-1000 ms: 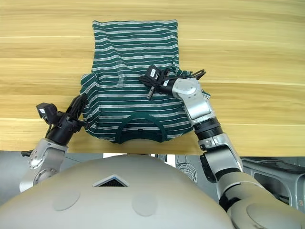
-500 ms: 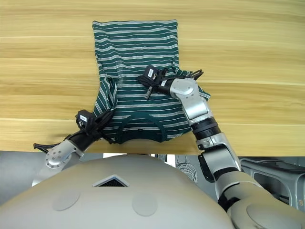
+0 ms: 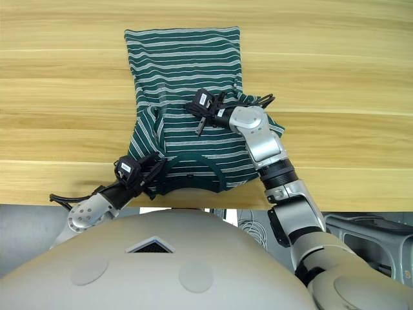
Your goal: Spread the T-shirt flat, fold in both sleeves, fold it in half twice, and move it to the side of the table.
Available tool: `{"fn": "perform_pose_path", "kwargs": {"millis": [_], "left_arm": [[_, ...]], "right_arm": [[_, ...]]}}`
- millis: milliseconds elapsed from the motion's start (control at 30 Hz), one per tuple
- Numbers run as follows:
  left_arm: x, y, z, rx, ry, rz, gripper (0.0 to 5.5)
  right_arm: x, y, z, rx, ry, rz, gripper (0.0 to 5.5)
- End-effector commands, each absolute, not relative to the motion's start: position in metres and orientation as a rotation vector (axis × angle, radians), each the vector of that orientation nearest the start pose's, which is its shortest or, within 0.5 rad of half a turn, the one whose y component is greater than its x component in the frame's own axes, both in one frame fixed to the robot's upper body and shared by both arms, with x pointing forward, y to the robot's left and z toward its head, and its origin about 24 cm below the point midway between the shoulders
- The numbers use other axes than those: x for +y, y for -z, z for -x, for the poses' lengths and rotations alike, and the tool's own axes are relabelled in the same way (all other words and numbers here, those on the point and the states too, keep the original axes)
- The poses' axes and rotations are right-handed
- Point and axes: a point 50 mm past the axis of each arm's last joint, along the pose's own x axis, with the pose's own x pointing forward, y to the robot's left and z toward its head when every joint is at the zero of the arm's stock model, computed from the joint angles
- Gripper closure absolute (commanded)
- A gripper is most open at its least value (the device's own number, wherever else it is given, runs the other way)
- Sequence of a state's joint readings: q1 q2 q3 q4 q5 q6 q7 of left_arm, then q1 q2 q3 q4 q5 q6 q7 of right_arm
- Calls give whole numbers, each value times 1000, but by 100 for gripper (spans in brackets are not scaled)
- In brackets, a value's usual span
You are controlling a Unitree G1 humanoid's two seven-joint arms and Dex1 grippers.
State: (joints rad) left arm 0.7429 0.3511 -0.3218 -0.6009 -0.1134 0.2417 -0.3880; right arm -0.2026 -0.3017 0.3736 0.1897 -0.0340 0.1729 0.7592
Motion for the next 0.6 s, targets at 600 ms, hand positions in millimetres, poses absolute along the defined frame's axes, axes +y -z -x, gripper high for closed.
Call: {"fn": "perform_pose_path", "kwargs": {"millis": [600], "left_arm": [[153, -16, -113, 406, 654, 187, 247]], "right_arm": [[-130, -98, -261, -172, -1037, -35, 550]]}}
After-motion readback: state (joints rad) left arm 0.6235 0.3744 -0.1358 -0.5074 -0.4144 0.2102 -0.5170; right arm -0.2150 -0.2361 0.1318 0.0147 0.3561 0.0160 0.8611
